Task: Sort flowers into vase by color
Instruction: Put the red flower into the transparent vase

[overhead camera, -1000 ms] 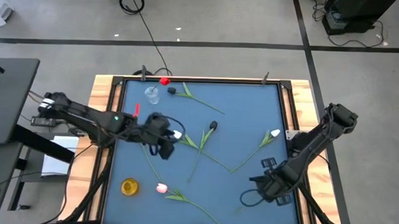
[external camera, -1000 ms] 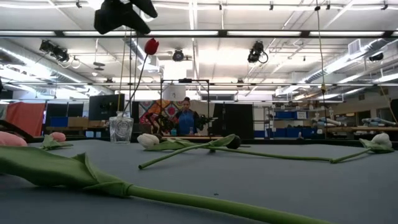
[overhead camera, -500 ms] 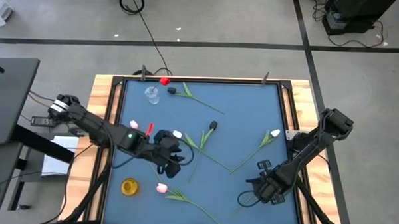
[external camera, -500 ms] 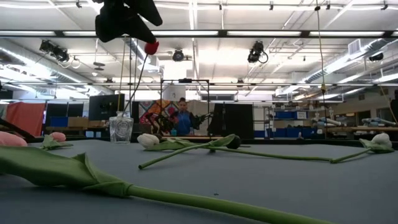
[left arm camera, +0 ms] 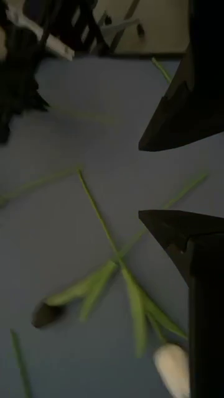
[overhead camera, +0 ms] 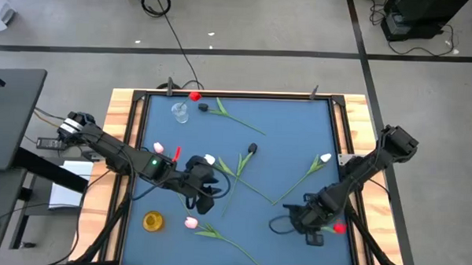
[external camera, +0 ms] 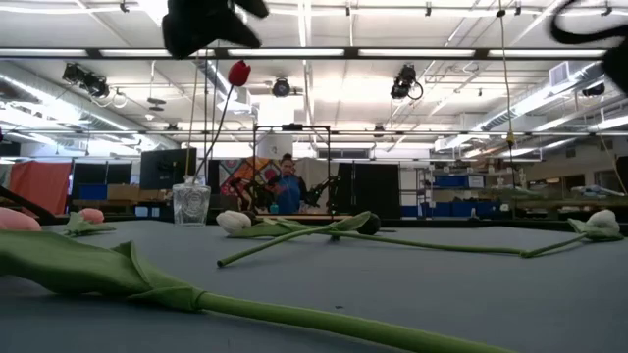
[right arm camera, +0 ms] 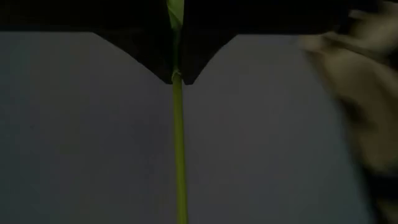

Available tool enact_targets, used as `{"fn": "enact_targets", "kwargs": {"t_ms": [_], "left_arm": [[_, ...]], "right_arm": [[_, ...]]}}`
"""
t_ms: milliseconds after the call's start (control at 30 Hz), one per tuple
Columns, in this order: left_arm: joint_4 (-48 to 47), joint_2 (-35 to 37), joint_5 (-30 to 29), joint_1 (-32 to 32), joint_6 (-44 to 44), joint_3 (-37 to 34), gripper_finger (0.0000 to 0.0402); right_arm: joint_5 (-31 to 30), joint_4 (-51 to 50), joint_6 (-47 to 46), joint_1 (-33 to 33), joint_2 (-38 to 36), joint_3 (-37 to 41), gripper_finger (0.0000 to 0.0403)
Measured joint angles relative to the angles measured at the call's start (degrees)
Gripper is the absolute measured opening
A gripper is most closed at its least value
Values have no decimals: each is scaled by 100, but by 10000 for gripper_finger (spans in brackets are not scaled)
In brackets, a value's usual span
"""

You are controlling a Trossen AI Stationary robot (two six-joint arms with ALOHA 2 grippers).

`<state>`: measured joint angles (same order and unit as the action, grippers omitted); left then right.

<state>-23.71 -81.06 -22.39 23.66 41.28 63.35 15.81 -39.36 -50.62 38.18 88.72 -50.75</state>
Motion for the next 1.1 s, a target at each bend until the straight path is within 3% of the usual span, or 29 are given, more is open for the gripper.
{"fn": "enact_targets", "kwargs": {"t_ms": [233, 533, 800, 1100], "left_arm": [[1065, 0, 260, 9, -1803, 2, 154], [1488, 0, 290, 9, -3455, 2, 169], [1987, -194, 372, -79, -4867, 2, 184], [2231, -582, 186, -309, -5332, 0, 183]], "right_arm": [[941, 1684, -2115, -1039, -412, -14, 22], [1428, 4543, -3446, -2237, -451, -21, 24], [1502, 5311, -3944, -2913, -446, -19, 25], [1666, 5424, -3990, -3214, -448, -19, 26]]}}
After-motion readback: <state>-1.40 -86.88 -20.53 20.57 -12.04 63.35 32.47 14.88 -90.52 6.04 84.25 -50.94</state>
